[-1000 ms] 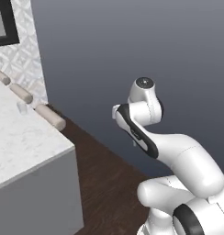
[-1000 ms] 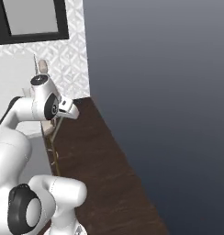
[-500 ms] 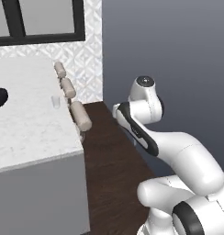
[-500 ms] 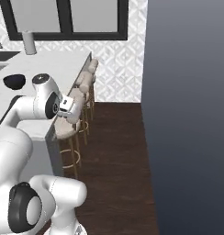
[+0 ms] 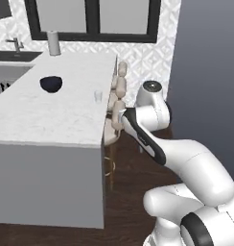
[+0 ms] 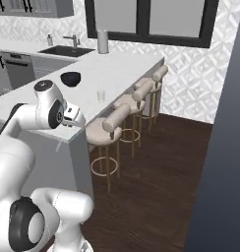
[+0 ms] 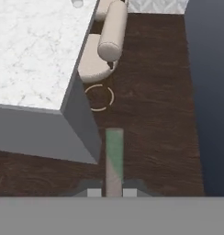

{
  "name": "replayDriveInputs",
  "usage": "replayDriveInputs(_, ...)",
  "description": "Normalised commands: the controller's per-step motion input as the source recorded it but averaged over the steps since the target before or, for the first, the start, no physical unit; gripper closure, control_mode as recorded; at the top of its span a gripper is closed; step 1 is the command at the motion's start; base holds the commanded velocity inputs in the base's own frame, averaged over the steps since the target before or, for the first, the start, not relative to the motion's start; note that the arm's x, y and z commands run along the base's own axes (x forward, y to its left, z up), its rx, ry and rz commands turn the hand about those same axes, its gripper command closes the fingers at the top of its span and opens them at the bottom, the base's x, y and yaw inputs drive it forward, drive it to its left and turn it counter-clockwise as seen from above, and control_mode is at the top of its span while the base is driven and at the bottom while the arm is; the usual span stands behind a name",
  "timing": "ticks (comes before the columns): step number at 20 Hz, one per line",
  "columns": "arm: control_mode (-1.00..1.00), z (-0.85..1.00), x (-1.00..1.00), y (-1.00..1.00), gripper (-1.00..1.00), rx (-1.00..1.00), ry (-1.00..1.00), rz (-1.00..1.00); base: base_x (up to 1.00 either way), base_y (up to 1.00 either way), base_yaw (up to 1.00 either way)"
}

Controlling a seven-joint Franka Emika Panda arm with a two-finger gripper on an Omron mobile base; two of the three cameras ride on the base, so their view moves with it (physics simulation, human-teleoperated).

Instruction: Take a straw from the drawer in front and place it inside the glass cup on the dining counter.

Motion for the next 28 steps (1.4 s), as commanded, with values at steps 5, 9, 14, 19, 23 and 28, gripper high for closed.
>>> replayDriveInputs(5,1.0,0.0,0.0,0.0,1.0,0.0,0.0,0.0,0.06,-0.79,0.63)
replayDriveInputs(9,1.0,0.0,0.0,0.0,1.0,0.0,0.0,0.0,0.04,-0.85,0.6)
replayDriveInputs(14,1.0,0.0,0.0,0.0,1.0,0.0,0.0,0.0,0.06,-0.86,0.58)
replayDriveInputs(19,1.0,0.0,0.0,0.0,1.0,0.0,0.0,0.0,0.14,-0.86,0.56)
replayDriveInputs(23,1.0,0.0,0.0,0.0,1.0,0.0,0.0,0.0,0.2,-0.93,0.51)
replayDriveInputs(28,1.0,0.0,0.0,0.0,1.0,0.0,0.0,0.0,0.34,-1.0,0.41)
